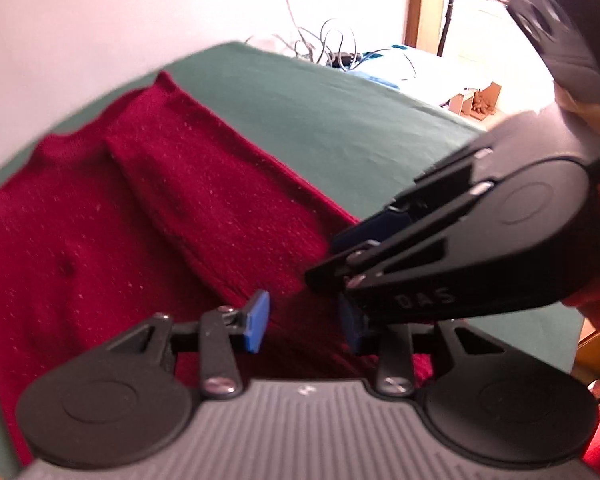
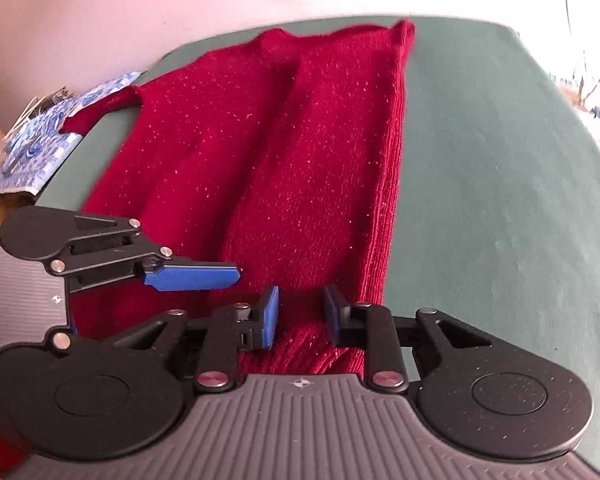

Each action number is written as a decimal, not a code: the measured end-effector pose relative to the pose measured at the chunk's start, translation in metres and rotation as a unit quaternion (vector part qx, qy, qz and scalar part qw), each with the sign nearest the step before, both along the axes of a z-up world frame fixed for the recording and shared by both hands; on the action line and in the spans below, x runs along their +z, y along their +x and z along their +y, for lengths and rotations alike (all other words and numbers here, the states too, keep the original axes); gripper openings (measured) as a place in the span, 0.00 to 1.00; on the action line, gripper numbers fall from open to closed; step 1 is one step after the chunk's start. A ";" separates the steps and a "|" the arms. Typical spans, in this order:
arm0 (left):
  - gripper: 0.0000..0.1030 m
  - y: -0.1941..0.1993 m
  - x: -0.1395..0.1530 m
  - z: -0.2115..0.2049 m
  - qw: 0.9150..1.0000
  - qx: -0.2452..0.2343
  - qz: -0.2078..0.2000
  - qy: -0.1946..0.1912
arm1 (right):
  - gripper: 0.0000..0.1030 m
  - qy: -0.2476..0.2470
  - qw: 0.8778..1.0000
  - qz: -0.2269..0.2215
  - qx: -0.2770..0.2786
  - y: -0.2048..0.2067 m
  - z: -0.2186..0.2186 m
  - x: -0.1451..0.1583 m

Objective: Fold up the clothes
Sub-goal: 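Open both tools and release the sweater flat on the table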

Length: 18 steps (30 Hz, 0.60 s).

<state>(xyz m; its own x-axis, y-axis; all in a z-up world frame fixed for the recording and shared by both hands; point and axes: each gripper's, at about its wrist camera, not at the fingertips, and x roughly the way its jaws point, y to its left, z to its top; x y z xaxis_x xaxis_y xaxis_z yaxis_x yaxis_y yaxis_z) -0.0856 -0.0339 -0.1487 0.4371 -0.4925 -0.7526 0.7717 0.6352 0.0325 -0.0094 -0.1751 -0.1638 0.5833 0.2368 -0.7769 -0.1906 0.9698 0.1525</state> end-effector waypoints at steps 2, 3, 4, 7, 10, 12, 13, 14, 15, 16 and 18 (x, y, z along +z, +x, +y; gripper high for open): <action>0.37 0.000 0.006 0.009 1.000 0.011 0.011 -0.006 | 0.29 -0.007 1.000 -0.002 0.002 0.003 0.002 0.003; 0.36 0.000 0.010 0.016 1.000 0.021 0.015 -0.010 | 0.28 -0.005 1.000 -0.001 0.001 0.004 0.001 0.005; 0.37 0.000 0.015 0.025 0.999 0.036 0.014 -0.016 | 0.28 0.002 1.000 -0.005 0.003 0.002 0.000 0.009; 0.39 0.004 0.021 0.060 0.995 0.098 0.028 -0.025 | 0.29 0.015 1.000 0.000 0.016 -0.005 -0.007 0.013; 0.39 0.003 0.017 0.095 0.986 0.160 0.048 -0.015 | 0.32 0.007 0.999 0.007 0.035 -0.010 -0.011 0.004; 0.39 0.001 0.009 0.111 0.978 0.197 0.063 -0.003 | 0.34 -0.015 0.998 -0.005 0.065 -0.013 -0.008 0.002; 0.39 0.000 0.005 0.119 0.974 0.215 0.071 0.003 | 0.37 -0.028 0.996 -0.010 0.080 -0.015 -0.007 0.003; 0.39 -0.001 0.001 0.127 0.969 0.233 0.079 0.008 | 0.41 -0.030 0.996 -0.013 0.089 -0.016 -0.007 0.003; 0.42 -0.005 -0.002 0.132 0.967 0.244 0.075 0.006 | 0.50 -0.022 0.995 -0.013 0.095 -0.017 -0.008 0.002; 0.46 -0.008 -0.002 0.133 0.965 0.252 0.073 0.005 | 0.56 -0.016 0.995 -0.013 0.100 -0.017 -0.009 0.002; 0.46 -0.011 -0.002 0.133 0.961 0.268 0.072 0.004 | 0.61 -0.009 0.994 -0.015 0.111 -0.018 -0.010 0.000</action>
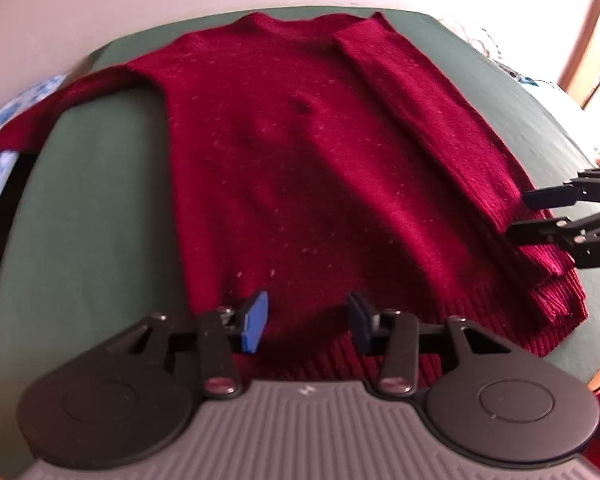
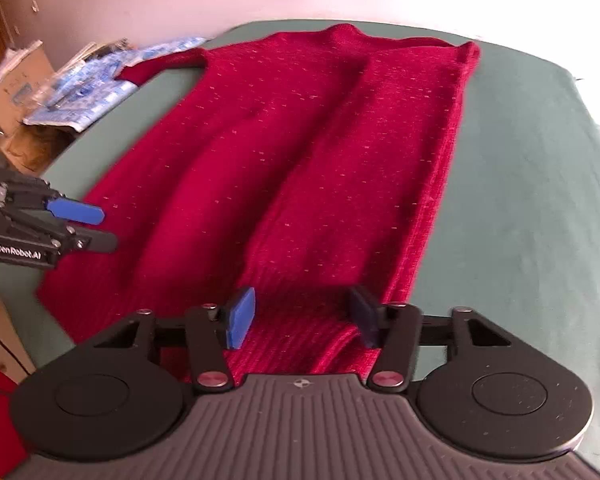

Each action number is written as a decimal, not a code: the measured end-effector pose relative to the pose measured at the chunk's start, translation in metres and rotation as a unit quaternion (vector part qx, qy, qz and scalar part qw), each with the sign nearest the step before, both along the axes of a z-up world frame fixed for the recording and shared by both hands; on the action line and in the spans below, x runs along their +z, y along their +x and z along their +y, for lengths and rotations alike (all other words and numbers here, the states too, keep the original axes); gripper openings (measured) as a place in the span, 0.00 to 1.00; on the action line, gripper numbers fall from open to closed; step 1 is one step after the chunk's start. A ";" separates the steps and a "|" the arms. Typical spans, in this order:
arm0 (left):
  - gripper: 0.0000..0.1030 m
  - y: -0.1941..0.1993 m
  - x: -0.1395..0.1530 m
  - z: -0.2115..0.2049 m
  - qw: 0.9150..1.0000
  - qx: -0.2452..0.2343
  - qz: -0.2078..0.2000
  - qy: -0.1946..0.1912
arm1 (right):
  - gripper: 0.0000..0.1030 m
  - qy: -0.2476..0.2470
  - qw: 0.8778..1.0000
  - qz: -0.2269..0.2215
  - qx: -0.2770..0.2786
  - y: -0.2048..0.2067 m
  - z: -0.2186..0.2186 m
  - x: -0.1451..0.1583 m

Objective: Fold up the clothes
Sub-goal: 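Open both tools and release the sweater flat on the table, then reach to the red sweater sleeve cuff and close the left tool on it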

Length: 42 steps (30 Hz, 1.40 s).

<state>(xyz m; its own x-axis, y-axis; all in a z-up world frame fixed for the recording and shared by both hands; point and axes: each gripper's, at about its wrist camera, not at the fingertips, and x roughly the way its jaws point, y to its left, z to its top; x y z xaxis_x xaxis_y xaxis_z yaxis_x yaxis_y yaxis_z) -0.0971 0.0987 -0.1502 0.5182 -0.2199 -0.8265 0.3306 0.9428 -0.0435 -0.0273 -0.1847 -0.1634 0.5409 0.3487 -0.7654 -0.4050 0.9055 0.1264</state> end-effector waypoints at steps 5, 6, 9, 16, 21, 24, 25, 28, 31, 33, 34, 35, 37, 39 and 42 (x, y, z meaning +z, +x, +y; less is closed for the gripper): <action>0.51 0.016 0.006 0.012 0.999 0.011 0.014 -0.030 | 0.76 -0.008 1.000 0.017 0.014 0.002 0.008 0.000; 0.54 0.022 0.009 0.016 0.999 0.012 0.015 -0.038 | 0.77 -0.014 1.000 0.024 0.015 0.000 0.011 0.002; 0.62 0.053 0.013 0.031 0.999 0.016 0.014 -0.027 | 0.73 -0.031 0.997 0.066 0.010 0.019 0.024 0.008; 0.62 0.144 0.030 0.072 0.999 0.012 0.013 -0.032 | 0.26 -0.043 0.986 0.155 -0.041 0.123 0.045 0.099; 0.64 0.213 0.061 0.134 0.996 0.079 -0.013 -0.040 | 0.49 -0.053 0.998 0.026 -0.019 0.197 0.121 0.206; 0.67 0.257 0.076 0.188 0.989 0.134 -0.020 -0.056 | 0.57 -0.077 0.997 -0.011 -0.018 0.229 0.173 0.215; 0.72 0.273 0.079 0.210 0.985 0.157 -0.011 -0.070 | 0.57 -0.071 0.997 -0.008 -0.024 0.239 0.186 0.209; 0.73 0.318 0.078 0.281 0.967 0.222 0.034 -0.121 | 0.55 -0.044 0.998 0.026 -0.040 0.260 0.218 0.178; 0.76 0.355 0.071 0.336 0.951 0.278 0.074 -0.114 | 0.55 -0.032 0.997 0.052 -0.039 0.269 0.244 0.146; 0.77 0.371 0.067 0.358 0.949 0.291 0.084 -0.090 | 0.55 -0.022 0.997 0.067 -0.041 0.273 0.255 0.130; 0.79 0.379 0.066 0.368 0.948 0.298 0.084 -0.076 | 0.55 -0.013 0.996 0.075 -0.044 0.274 0.258 0.125; 0.80 0.386 0.065 0.379 0.946 0.306 0.081 -0.061 | 0.55 -0.006 0.995 0.084 -0.046 0.274 0.260 0.120; 0.83 0.399 0.064 0.398 0.944 0.319 0.076 -0.040 | 0.55 -0.001 0.994 0.099 -0.047 0.274 0.258 0.111; 0.87 0.413 0.054 0.418 0.943 0.319 0.088 -0.047 | 0.55 0.004 0.993 0.105 -0.055 0.274 0.257 0.104; 0.87 0.425 0.040 0.430 0.941 0.317 0.109 -0.052 | 0.55 0.020 0.991 0.116 -0.063 0.274 0.251 0.095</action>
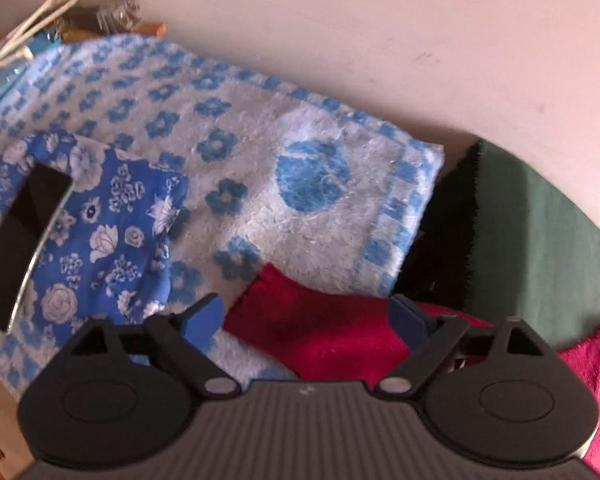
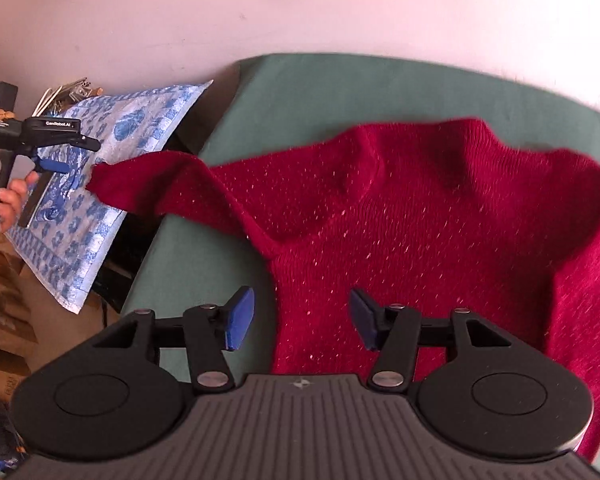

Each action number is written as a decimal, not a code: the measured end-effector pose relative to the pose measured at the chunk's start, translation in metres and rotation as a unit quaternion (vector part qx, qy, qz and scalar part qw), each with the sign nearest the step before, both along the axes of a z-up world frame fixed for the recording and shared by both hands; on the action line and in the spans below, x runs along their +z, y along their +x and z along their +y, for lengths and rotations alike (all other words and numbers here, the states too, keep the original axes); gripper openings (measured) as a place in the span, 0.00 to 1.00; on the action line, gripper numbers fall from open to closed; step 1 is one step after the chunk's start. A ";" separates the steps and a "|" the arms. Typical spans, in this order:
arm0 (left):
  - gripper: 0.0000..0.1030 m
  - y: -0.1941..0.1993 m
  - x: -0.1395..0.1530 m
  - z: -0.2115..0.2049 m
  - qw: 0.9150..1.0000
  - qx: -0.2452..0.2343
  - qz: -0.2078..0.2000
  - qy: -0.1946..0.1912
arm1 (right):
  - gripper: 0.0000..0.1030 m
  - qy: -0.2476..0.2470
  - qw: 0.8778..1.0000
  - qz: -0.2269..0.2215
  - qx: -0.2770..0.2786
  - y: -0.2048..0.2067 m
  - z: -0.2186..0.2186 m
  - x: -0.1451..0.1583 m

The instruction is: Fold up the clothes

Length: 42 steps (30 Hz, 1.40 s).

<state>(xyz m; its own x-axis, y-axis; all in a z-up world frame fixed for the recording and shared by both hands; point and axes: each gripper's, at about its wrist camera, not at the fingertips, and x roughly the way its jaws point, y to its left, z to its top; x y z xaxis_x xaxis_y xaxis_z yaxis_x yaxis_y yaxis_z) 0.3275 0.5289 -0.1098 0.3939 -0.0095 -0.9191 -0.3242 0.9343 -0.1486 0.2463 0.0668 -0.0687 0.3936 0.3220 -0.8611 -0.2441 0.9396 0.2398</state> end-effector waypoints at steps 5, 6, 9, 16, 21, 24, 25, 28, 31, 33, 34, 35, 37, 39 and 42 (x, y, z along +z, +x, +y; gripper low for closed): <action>0.44 0.009 -0.021 0.000 0.999 -0.019 0.023 -0.022 | 0.55 0.021 0.999 0.013 -0.023 0.000 -0.009 -0.011; 0.32 0.011 -0.025 -0.001 0.999 -0.024 0.028 -0.029 | 0.55 0.023 0.999 0.015 -0.026 0.000 -0.012 -0.013; 0.18 0.012 -0.033 0.000 0.998 -0.025 0.032 -0.042 | 0.55 0.037 0.998 0.022 -0.037 -0.002 -0.019 -0.018; 0.65 0.009 -0.023 0.014 0.998 -0.007 0.004 -0.055 | 0.55 0.072 0.996 0.030 -0.040 -0.012 -0.030 -0.024; 0.74 0.014 -0.022 0.010 1.000 -0.016 0.002 -0.014 | 0.55 0.029 0.999 0.008 -0.021 -0.021 -0.021 -0.027; 0.45 0.016 -0.033 0.004 1.000 -0.018 0.020 -0.004 | 0.47 -0.011 1.000 -0.017 -0.017 -0.031 -0.016 -0.030; 0.31 0.015 -0.035 0.001 1.000 -0.019 0.014 0.006 | 0.41 -0.015 0.999 -0.029 -0.020 -0.038 -0.016 -0.030; 0.02 0.010 -0.036 0.000 1.000 -0.016 -0.002 0.014 | 0.25 0.003 0.998 -0.054 -0.042 -0.059 -0.025 -0.035; 0.00 0.001 -0.023 0.000 0.999 -0.016 -0.031 0.023 | 0.25 0.022 0.996 -0.051 -0.074 -0.074 -0.035 -0.045; 0.00 -0.009 -0.004 -0.003 0.998 -0.020 -0.062 0.024 | 0.25 0.028 0.995 -0.041 -0.089 -0.080 -0.039 -0.051; 0.00 -0.014 0.007 -0.005 0.996 -0.025 -0.078 0.019 | 0.25 0.032 0.994 -0.041 -0.093 -0.083 -0.040 -0.052; 0.00 -0.017 0.018 -0.008 0.995 -0.031 -0.092 0.016 | 0.26 0.036 0.994 -0.041 -0.097 -0.086 -0.042 -0.053; 0.00 -0.023 0.042 -0.015 0.992 -0.038 -0.123 0.009 | 0.26 0.034 0.993 -0.041 -0.105 -0.087 -0.044 -0.054; 0.00 -0.028 0.070 -0.027 0.986 -0.055 -0.159 -0.005 | 0.26 0.035 0.992 -0.044 -0.112 -0.084 -0.046 -0.053; 0.00 -0.039 0.118 -0.055 0.972 -0.090 -0.219 -0.008 | 0.27 0.035 0.994 -0.053 -0.086 -0.075 -0.044 -0.051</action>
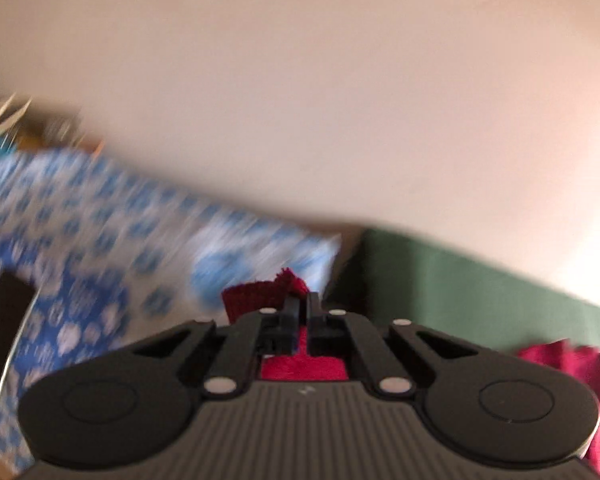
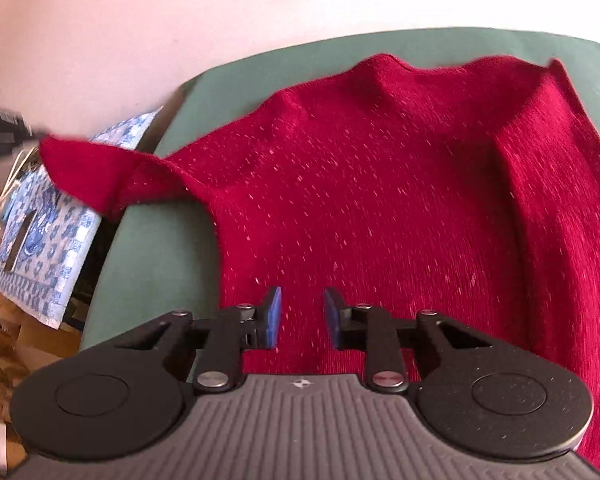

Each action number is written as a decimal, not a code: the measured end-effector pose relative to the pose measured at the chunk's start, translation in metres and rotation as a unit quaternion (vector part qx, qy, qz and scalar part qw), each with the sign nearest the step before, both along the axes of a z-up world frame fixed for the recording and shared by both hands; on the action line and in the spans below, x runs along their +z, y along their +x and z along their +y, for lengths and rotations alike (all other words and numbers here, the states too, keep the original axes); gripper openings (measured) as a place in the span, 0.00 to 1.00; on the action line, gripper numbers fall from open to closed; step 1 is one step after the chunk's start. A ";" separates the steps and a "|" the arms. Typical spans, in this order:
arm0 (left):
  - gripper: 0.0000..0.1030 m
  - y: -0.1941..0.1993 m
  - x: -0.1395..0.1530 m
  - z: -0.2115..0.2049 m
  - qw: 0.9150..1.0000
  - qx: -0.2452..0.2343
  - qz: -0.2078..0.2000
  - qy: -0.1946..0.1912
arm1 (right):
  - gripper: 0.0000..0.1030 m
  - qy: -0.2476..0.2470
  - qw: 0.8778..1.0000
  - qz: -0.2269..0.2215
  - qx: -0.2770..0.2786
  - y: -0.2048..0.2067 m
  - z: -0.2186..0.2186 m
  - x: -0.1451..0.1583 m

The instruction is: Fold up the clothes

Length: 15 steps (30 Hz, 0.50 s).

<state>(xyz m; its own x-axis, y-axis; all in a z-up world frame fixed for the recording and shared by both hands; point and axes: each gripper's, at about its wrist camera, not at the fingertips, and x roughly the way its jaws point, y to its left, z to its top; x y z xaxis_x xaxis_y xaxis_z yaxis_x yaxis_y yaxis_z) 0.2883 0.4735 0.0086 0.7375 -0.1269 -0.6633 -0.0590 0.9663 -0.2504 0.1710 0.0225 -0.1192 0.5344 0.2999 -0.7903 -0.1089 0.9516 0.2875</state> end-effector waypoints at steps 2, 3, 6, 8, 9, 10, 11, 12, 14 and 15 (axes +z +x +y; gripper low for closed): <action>0.00 -0.009 0.035 -0.021 0.999 -0.024 -0.041 0.005 | 0.32 -0.025 0.999 -0.017 0.038 0.010 0.005 0.003; 0.00 -0.015 0.052 -0.031 0.997 -0.037 -0.062 0.005 | 0.33 -0.044 0.997 -0.026 0.053 0.015 0.008 0.004; 0.00 -0.037 0.101 -0.064 0.989 -0.078 -0.128 0.010 | 0.33 -0.089 0.990 -0.052 0.098 0.030 0.017 0.009; 0.00 -0.053 0.127 -0.084 0.980 -0.106 -0.165 0.010 | 0.34 -0.092 0.985 -0.068 0.130 0.035 0.022 0.013; 0.00 -0.061 0.138 -0.094 0.976 -0.122 -0.181 0.009 | 0.36 -0.098 0.981 -0.080 0.145 0.036 0.024 0.015; 0.00 -0.071 0.148 -0.104 0.970 -0.141 -0.198 0.009 | 0.39 -0.103 0.977 -0.091 0.160 0.037 0.026 0.017; 0.00 -0.080 0.154 -0.113 0.964 -0.156 -0.214 0.015 | 0.40 -0.104 0.975 -0.101 0.168 0.037 0.026 0.020; 0.00 -0.088 0.160 -0.123 0.959 -0.169 -0.228 0.022 | 0.41 -0.105 0.973 -0.109 0.172 0.037 0.024 0.022; 0.00 -0.098 0.167 -0.140 0.951 -0.188 -0.245 0.027 | 0.41 -0.094 0.972 -0.121 0.180 0.038 0.020 0.027; 0.00 -0.100 0.169 -0.147 0.950 -0.191 -0.245 0.027 | 0.41 -0.081 0.972 -0.122 0.183 0.040 0.018 0.028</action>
<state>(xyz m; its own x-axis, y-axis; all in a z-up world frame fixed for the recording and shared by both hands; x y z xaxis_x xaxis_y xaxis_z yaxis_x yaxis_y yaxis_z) 0.1887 0.3264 0.1775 0.8665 -0.4228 -0.2654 0.4091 0.9061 -0.1077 0.2109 0.0408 -0.0910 0.5927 0.3866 -0.7066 -0.4941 0.8673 0.0601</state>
